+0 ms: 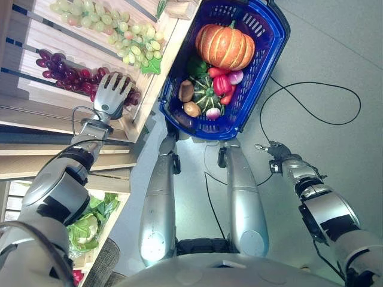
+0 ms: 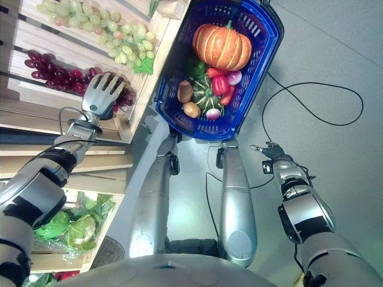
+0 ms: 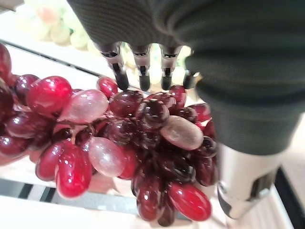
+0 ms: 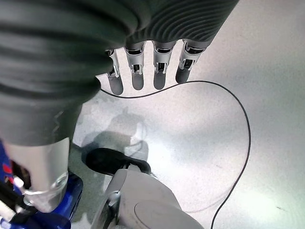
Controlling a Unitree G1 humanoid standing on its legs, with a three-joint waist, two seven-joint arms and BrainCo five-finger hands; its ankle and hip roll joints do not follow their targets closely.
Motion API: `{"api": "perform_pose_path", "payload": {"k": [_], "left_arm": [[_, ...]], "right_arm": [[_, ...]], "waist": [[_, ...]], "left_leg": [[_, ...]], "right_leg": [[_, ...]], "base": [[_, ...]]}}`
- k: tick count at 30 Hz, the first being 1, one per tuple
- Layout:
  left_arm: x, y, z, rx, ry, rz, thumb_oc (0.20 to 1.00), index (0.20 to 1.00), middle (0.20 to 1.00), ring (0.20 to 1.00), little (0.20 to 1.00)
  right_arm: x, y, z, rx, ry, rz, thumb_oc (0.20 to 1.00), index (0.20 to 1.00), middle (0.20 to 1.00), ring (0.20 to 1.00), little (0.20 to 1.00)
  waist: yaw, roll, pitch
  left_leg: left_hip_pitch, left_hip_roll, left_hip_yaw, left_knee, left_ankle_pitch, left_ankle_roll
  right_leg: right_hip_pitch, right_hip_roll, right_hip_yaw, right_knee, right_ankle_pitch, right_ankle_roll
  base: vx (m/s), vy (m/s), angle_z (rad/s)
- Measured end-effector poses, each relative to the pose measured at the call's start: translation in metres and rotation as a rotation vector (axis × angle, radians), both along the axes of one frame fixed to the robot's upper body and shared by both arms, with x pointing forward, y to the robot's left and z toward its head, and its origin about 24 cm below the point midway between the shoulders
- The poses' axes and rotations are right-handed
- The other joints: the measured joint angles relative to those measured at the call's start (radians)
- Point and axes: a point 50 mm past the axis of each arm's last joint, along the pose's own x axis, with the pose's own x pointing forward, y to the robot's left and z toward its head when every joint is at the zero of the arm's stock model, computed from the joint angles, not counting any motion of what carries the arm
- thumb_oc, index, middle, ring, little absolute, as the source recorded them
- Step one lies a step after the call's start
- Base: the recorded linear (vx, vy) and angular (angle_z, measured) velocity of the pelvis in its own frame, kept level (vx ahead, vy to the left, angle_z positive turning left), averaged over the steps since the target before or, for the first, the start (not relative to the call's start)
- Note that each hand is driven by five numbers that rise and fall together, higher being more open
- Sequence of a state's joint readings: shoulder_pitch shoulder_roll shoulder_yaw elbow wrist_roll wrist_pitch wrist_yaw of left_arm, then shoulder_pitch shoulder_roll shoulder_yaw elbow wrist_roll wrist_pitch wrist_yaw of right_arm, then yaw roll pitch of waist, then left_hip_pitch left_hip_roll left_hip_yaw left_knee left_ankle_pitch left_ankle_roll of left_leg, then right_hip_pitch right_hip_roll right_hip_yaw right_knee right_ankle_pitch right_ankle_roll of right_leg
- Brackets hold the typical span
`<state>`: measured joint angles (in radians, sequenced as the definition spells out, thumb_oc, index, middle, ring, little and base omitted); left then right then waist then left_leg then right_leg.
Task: Pick up fruits and vegetables into the basket
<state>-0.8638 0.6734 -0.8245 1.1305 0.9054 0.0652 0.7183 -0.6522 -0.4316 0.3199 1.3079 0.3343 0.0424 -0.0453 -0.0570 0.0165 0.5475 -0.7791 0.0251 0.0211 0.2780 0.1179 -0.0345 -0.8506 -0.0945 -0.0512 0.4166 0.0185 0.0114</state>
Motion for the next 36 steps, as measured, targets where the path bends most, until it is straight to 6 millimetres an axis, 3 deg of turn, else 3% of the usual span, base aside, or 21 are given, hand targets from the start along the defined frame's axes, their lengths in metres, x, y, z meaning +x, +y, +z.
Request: {"api": "perform_pose_path", "payload": {"k": [11,12,13,14,15,36], "left_arm": [[0.003,0.006,0.008,0.085,-0.047,0.058,1.000,1.000,1.000,1.000,1.000],[0.004,0.006,0.009,0.099,-0.051,0.063,0.887,0.887,0.887,0.887,0.887],[0.004,0.006,0.010,0.103,-0.058,0.069,0.642,0.642,0.642,0.642,0.642],[0.005,0.006,0.012,0.105,-0.065,0.068,0.507,0.507,0.507,0.507,0.507],[0.005,0.005,0.013,0.104,-0.066,0.068,0.200,0.200,0.200,0.200,0.200],[0.010,0.011,0.024,0.137,-0.075,0.169,0.200,0.200,0.200,0.200,0.200]], "right_arm": [[0.010,-0.004,0.014,-0.023,-0.039,0.009,1.000,1.000,1.000,1.000,1.000],[0.011,-0.004,0.015,-0.027,-0.040,0.016,1.000,1.000,1.000,1.000,1.000],[0.011,-0.003,0.015,-0.030,-0.039,0.020,1.000,1.000,1.000,1.000,1.000],[0.011,-0.003,0.015,-0.032,-0.038,0.022,1.000,1.000,1.000,1.000,1.000],[0.011,-0.003,0.015,-0.032,-0.039,0.023,1.000,1.000,1.000,1.000,1.000],[0.021,-0.002,0.027,-0.022,-0.077,0.020,1.000,1.000,1.000,1.000,1.000]], "waist": [[-0.007,-0.006,0.001],[-0.008,-0.006,0.001],[-0.009,-0.006,0.001],[-0.011,-0.006,0.001],[-0.013,-0.006,0.001],[-0.021,-0.007,0.001]], "left_leg": [[-0.044,0.007,0.003,0.016,-0.004,-0.005],[-0.045,0.007,0.003,0.016,-0.004,-0.004],[-0.048,0.007,0.003,0.016,-0.004,-0.002],[-0.051,0.007,0.003,0.016,-0.002,0.001],[-0.055,0.007,0.003,0.017,-0.003,0.001],[-0.069,0.008,0.001,0.032,-0.012,-0.003]], "right_leg": [[-0.042,0.007,0.004,0.005,0.000,0.000],[-0.042,0.007,0.004,0.005,0.000,0.000],[-0.044,0.007,0.004,0.004,0.001,0.000],[-0.048,0.007,0.004,0.004,0.003,0.004],[-0.051,0.007,0.004,0.004,0.003,0.004],[-0.062,0.007,0.003,0.013,0.000,0.000]], "base": [[0.00,0.010,-0.02],[0.00,0.000,0.00],[0.00,0.000,0.00],[0.00,0.000,0.00],[0.00,0.000,0.00],[0.00,0.000,0.00]]}}
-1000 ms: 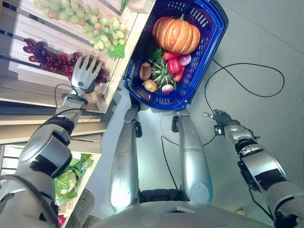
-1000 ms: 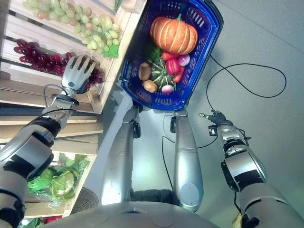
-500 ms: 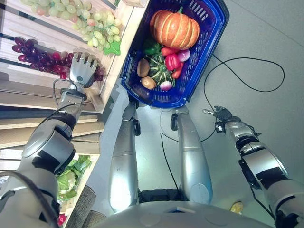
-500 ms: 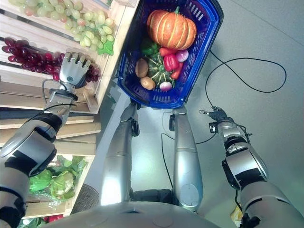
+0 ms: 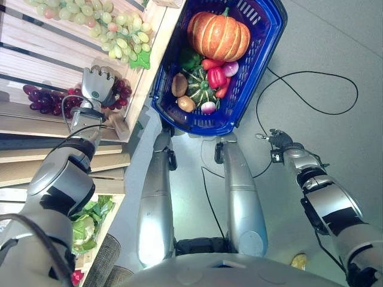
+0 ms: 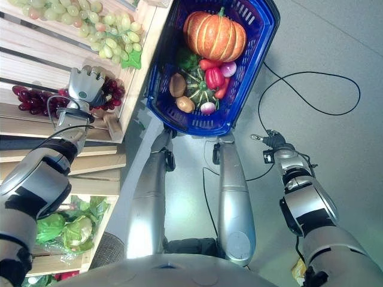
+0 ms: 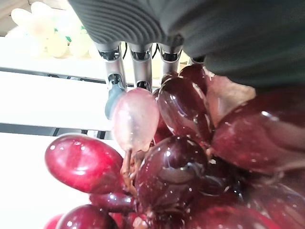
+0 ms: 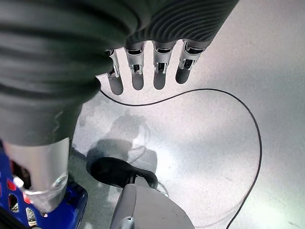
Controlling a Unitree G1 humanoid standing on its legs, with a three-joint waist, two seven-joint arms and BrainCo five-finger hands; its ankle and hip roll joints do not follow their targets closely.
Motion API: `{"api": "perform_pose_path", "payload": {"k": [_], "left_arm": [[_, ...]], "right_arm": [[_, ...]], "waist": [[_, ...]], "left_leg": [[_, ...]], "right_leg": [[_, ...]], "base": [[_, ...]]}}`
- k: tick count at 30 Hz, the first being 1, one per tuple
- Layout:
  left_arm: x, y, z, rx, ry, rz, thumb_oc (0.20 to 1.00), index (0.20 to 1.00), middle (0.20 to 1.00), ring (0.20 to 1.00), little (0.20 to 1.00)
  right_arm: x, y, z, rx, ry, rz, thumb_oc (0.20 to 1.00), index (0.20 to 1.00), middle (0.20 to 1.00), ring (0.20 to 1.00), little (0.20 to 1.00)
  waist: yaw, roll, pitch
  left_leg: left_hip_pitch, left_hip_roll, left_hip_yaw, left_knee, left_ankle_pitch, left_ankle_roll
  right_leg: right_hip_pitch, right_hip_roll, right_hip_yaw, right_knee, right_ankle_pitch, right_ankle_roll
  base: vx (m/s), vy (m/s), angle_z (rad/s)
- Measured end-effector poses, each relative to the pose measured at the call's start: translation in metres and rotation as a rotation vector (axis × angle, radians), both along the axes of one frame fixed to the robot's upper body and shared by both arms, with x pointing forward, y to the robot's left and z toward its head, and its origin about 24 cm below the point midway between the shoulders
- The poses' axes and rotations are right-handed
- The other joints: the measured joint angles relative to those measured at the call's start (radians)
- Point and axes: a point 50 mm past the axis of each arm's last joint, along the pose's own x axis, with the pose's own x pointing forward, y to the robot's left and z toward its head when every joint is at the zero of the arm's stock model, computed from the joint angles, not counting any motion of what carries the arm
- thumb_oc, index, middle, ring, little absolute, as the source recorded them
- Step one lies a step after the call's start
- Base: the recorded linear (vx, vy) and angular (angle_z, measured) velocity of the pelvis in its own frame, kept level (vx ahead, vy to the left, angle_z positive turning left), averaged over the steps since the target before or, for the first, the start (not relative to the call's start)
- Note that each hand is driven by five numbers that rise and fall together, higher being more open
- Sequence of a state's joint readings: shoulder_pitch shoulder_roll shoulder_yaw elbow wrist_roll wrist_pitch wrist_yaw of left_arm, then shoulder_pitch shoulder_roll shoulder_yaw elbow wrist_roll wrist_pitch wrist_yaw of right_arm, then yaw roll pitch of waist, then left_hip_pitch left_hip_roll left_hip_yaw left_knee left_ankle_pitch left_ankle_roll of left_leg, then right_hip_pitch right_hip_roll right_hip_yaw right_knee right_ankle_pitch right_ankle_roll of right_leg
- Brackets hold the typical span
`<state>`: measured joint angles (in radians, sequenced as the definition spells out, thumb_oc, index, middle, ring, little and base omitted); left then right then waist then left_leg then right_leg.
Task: Pick up fruits and vegetables into the basket
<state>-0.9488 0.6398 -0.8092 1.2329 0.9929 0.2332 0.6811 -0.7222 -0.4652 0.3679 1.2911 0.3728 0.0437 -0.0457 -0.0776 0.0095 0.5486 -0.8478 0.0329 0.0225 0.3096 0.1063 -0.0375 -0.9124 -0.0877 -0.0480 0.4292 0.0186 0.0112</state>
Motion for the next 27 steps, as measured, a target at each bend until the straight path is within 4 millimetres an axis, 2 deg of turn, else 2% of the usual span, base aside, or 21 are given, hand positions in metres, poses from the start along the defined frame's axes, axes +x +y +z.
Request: {"api": "perform_pose_path", "payload": {"k": [4,7,10,12,15,16,20,23,27], "left_arm": [[0.000,0.001,0.000,-0.108,-0.018,0.017,0.200,0.200,0.200,0.200,0.200],[0.002,0.004,0.004,-0.495,-0.103,0.041,0.200,0.200,0.200,0.200,0.200],[0.003,0.012,0.010,-0.955,-0.208,0.047,0.200,0.200,0.200,0.200,0.200],[0.003,0.013,0.012,-1.107,-0.233,0.023,0.200,0.200,0.200,0.200,0.200],[0.002,0.012,0.016,-1.246,-0.256,-0.047,0.200,0.200,0.200,0.200,0.200],[-0.001,0.009,0.018,-1.361,-0.290,-0.123,0.200,0.200,0.200,0.200,0.200],[-0.006,0.001,0.021,-1.517,-0.333,-0.257,0.200,0.200,0.200,0.200,0.200],[-0.013,0.001,0.023,-1.639,-0.388,-0.341,0.200,0.200,0.200,0.200,0.200],[-0.016,0.000,0.028,-1.696,-0.411,-0.406,0.200,0.200,0.200,0.200,0.200]], "right_arm": [[0.001,-0.001,0.002,-0.002,-0.006,-0.001,1.000,1.000,1.000,1.000,1.000],[0.002,-0.003,0.004,0.007,-0.017,-0.009,1.000,1.000,1.000,1.000,1.000],[0.003,-0.004,0.008,0.060,-0.080,-0.040,1.000,1.000,1.000,1.000,1.000],[0.005,-0.006,0.013,0.074,-0.133,-0.058,1.000,1.000,1.000,1.000,1.000],[0.011,-0.006,0.024,0.094,-0.226,-0.065,1.000,1.000,1.000,1.000,1.000],[0.014,-0.003,0.033,0.118,-0.308,-0.067,1.000,1.000,1.000,1.000,1.000],[0.020,0.007,0.051,0.148,-0.467,-0.057,1.000,1.000,1.000,1.000,1.000],[0.024,0.023,0.071,0.166,-0.601,-0.021,1.000,1.000,1.000,1.000,1.000],[0.027,0.033,0.086,0.176,-0.685,-0.009,1.000,1.000,1.000,1.000,1.000]], "waist": [[-0.001,0.000,0.000],[-0.002,0.000,0.000],[-0.001,0.000,0.000],[0.003,0.000,0.000],[0.006,0.000,0.000],[0.007,0.000,0.000],[0.021,-0.001,0.000],[0.026,-0.001,0.000],[0.030,-0.001,0.000]], "left_leg": [[-0.002,0.000,0.000,0.000,0.000,0.000],[-0.001,0.000,0.000,0.001,0.001,0.001],[0.006,0.001,-0.002,0.002,0.005,0.004],[0.014,0.001,-0.003,0.001,0.007,0.002],[0.017,0.000,-0.008,0.001,0.008,0.001],[0.017,-0.001,-0.015,-0.001,0.008,-0.001],[0.020,-0.001,-0.025,-0.001,0.008,-0.006],[0.021,-0.001,-0.025,-0.001,0.008,-0.006],[0.021,-0.002,-0.026,-0.002,0.009,-0.005]], "right_leg": [[-0.002,0.000,0.000,0.001,0.000,0.000],[-0.002,0.001,0.001,0.001,0.001,0.002],[0.006,0.002,0.000,0.002,0.003,0.004],[0.014,0.002,-0.001,0.003,0.002,0.003],[0.020,0.000,-0.007,0.004,0.002,0.003],[0.022,-0.001,-0.013,0.004,0.002,0.002],[0.028,-0.002,-0.022,0.006,-0.003,-0.006],[0.029,-0.002,-0.022,0.007,-0.003,-0.005],[0.030,-0.003,-0.024,0.007,-0.002,-0.004]], "base": [[0.00,0.000,0.00],[0.00,0.000,0.00],[0.03,-0.044,0.01],[0.01,-0.021,0.01],[0.01,-0.036,0.05],[0.00,-0.022,0.08],[0.00,-0.018,0.05],[0.00,0.000,0.00],[0.00,0.000,0.00]]}}
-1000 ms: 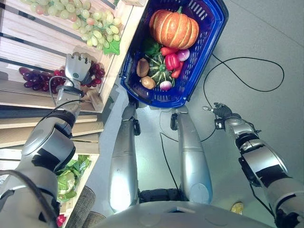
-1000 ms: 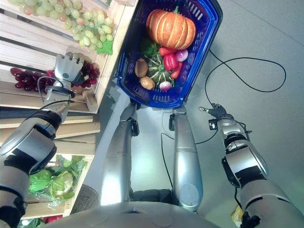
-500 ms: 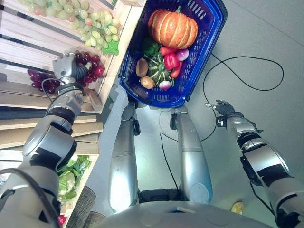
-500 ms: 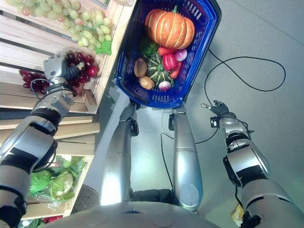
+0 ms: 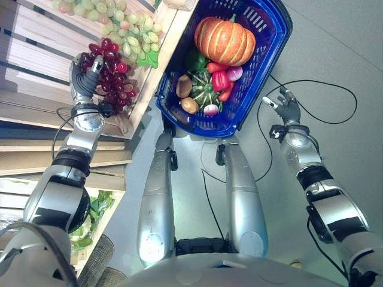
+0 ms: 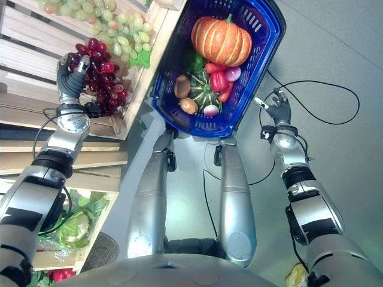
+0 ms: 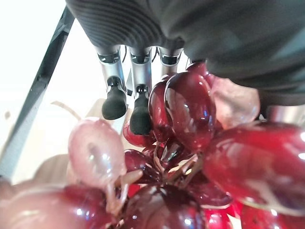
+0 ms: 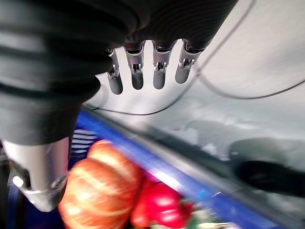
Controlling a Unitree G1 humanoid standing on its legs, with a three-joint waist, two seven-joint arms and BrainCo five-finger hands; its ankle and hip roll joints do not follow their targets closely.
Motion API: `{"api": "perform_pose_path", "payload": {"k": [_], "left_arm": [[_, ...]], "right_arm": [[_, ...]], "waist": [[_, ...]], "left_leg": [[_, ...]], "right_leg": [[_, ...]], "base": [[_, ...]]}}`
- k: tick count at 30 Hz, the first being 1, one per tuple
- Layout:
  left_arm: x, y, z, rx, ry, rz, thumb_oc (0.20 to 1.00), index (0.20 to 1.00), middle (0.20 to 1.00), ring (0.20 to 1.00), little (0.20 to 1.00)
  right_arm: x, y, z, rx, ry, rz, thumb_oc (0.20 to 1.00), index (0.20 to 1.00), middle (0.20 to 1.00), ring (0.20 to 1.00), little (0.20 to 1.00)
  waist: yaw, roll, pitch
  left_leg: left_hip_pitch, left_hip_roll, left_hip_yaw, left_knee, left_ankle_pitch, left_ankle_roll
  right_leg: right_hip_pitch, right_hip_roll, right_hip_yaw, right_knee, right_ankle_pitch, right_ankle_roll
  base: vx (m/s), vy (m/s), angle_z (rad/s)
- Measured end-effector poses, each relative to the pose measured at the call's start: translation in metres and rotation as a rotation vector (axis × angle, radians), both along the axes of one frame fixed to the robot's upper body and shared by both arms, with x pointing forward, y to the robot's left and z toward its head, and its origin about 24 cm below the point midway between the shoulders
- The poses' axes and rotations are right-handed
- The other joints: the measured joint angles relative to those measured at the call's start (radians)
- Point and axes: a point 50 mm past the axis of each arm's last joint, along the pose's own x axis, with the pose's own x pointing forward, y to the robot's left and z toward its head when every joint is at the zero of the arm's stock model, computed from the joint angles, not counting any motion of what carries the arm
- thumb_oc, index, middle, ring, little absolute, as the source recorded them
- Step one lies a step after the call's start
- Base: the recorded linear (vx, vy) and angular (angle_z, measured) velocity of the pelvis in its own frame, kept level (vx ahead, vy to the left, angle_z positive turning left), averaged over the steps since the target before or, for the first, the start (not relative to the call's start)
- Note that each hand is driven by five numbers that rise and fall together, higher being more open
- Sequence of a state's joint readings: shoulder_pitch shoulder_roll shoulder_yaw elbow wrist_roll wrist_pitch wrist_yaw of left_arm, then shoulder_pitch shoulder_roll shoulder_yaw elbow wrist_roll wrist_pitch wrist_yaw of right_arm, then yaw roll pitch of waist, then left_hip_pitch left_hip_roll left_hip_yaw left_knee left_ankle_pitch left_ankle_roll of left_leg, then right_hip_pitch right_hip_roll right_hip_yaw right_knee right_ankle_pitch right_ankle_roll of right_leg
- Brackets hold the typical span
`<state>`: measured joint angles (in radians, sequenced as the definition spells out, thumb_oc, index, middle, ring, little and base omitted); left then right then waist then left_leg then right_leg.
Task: Pick up fruits and vegetables into the basket
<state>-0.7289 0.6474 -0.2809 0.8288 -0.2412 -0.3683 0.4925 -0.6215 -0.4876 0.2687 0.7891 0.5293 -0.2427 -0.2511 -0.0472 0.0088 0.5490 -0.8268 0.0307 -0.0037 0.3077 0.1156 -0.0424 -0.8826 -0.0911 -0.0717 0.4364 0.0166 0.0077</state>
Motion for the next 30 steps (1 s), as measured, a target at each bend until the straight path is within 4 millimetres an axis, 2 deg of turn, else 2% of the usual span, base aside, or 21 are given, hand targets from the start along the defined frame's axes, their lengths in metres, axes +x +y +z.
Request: {"api": "perform_pose_path", "payload": {"k": [5,12,17,23,30], "left_arm": [[-0.002,-0.006,0.006,-0.046,-0.053,-0.061,0.200,0.200,0.200,0.200,0.200],[-0.013,-0.025,0.011,-0.136,-0.191,-0.194,0.200,0.200,0.200,0.200,0.200],[-0.024,-0.047,0.016,-0.169,-0.283,-0.303,0.200,0.200,0.200,0.200,0.200],[-0.035,-0.071,0.035,-0.138,-0.376,-0.421,0.200,0.200,0.200,0.200,0.200],[-0.047,-0.096,0.058,-0.137,-0.480,-0.552,0.200,0.200,0.200,0.200,0.200]], "right_arm": [[-0.002,0.009,0.010,0.004,-0.062,0.014,1.000,1.000,1.000,1.000,1.000],[-0.018,0.042,0.015,-0.010,-0.165,0.167,1.000,1.000,1.000,1.000,1.000],[-0.028,0.074,0.038,-0.028,-0.290,0.353,1.000,1.000,1.000,1.000,1.000],[-0.037,0.102,0.067,-0.070,-0.409,0.514,1.000,1.000,1.000,1.000,1.000],[-0.043,0.128,0.078,-0.102,-0.407,0.661,1.000,1.000,1.000,1.000,1.000]], "waist": [[-0.001,0.000,0.000],[-0.003,0.000,0.000],[0.000,0.000,0.000],[0.013,0.000,0.000],[0.046,0.001,0.000]], "left_leg": [[0.000,0.000,0.000,-0.001,0.001,0.001],[0.005,0.000,-0.001,-0.003,0.001,0.000],[0.019,-0.001,-0.001,-0.019,0.008,-0.007],[0.022,0.000,0.001,-0.020,0.008,-0.007],[0.039,-0.003,0.000,-0.038,0.015,-0.012]], "right_leg": [[0.001,0.000,0.000,0.000,0.000,0.001],[0.001,0.000,-0.001,0.006,-0.004,-0.005],[0.002,-0.002,-0.002,0.018,-0.012,-0.011],[0.001,-0.002,-0.001,0.022,-0.013,-0.014],[0.002,-0.006,-0.002,0.041,-0.028,-0.017]], "base": [[0.00,0.000,0.00],[0.00,0.000,0.00],[0.00,0.000,0.00],[0.00,0.000,0.00],[0.00,-0.012,0.02]]}}
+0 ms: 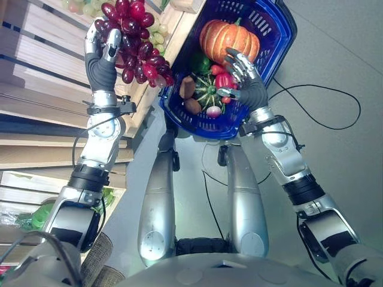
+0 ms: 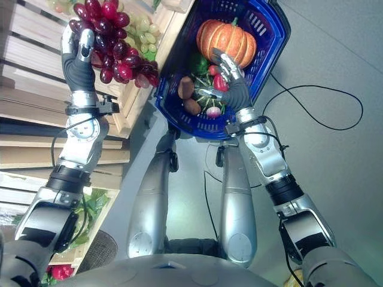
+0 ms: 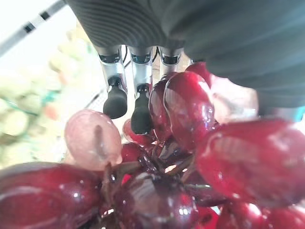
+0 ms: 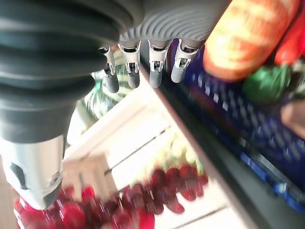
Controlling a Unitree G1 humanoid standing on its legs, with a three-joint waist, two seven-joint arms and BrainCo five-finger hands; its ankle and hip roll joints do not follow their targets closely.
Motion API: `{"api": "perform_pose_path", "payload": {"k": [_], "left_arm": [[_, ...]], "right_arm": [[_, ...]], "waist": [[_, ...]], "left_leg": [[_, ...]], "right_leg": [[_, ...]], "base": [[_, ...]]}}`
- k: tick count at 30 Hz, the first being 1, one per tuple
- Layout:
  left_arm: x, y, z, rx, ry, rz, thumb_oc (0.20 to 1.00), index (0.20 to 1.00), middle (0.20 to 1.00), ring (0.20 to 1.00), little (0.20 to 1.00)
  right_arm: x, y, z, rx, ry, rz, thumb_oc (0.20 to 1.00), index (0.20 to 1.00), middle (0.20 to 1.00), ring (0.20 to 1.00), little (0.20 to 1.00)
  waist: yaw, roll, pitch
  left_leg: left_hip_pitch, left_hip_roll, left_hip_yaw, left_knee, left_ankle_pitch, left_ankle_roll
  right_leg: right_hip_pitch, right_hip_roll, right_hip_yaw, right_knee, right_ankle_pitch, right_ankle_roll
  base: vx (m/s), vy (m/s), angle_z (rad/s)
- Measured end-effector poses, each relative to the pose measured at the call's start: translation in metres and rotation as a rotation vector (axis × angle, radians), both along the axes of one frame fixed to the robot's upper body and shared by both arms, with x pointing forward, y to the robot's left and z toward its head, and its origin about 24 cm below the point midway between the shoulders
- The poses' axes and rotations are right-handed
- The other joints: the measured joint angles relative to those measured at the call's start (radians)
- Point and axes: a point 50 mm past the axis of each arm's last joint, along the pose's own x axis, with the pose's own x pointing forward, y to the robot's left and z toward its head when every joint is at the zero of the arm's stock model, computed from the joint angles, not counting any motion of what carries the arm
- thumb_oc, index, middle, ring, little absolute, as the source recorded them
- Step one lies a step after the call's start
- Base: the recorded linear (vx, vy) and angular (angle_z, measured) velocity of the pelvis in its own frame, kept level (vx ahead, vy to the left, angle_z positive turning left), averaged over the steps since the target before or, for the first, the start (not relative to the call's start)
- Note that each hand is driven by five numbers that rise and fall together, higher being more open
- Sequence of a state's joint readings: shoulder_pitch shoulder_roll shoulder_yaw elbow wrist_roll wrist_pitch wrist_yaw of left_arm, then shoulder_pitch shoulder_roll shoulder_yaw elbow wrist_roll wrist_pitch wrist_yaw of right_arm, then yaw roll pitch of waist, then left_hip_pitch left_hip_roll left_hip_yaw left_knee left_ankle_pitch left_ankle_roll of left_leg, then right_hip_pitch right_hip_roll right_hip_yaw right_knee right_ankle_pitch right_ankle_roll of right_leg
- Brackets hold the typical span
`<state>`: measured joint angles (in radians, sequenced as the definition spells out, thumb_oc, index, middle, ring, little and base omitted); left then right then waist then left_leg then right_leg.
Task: Pick up fruits and vegetables into the basket
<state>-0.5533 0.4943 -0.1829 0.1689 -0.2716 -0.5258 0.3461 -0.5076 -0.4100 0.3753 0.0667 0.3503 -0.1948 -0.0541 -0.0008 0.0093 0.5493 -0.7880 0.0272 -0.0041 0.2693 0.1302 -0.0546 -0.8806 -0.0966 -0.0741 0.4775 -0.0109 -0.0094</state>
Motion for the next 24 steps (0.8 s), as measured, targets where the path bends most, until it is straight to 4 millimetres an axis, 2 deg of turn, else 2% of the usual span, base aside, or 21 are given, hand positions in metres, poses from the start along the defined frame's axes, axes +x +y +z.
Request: {"api": "perform_pose_path", "payload": {"k": [8,13,24], "left_arm": [[-0.005,-0.025,0.007,0.059,-0.029,-0.103,0.200,0.200,0.200,0.200,0.200],[-0.004,-0.038,0.011,0.099,-0.027,-0.164,0.200,0.200,0.200,0.200,0.200],[-0.009,-0.060,0.013,0.147,-0.027,-0.297,0.200,0.200,0.200,0.200,0.200]], "right_arm": [[-0.002,0.022,0.013,-0.030,0.003,0.117,1.000,1.000,1.000,1.000,1.000],[-0.005,0.035,0.012,-0.014,0.029,0.171,1.000,1.000,1.000,1.000,1.000],[-0.007,0.045,0.018,0.031,0.030,0.200,1.000,1.000,1.000,1.000,1.000]], "waist": [[0.012,0.000,0.000],[0.023,0.000,0.000],[0.027,0.000,0.000]], "left_leg": [[0.012,0.000,-0.012,-0.012,0.008,-0.007],[0.016,0.001,-0.018,-0.015,0.008,-0.012],[0.016,-0.001,-0.021,-0.017,0.008,-0.012]], "right_leg": [[0.004,-0.004,-0.017,0.016,-0.012,-0.009],[0.009,-0.003,-0.023,0.017,-0.015,-0.012],[0.011,-0.005,-0.027,0.016,-0.015,-0.012]], "base": [[0.00,-0.032,0.04],[0.00,0.000,0.00],[0.00,0.000,0.00]]}}
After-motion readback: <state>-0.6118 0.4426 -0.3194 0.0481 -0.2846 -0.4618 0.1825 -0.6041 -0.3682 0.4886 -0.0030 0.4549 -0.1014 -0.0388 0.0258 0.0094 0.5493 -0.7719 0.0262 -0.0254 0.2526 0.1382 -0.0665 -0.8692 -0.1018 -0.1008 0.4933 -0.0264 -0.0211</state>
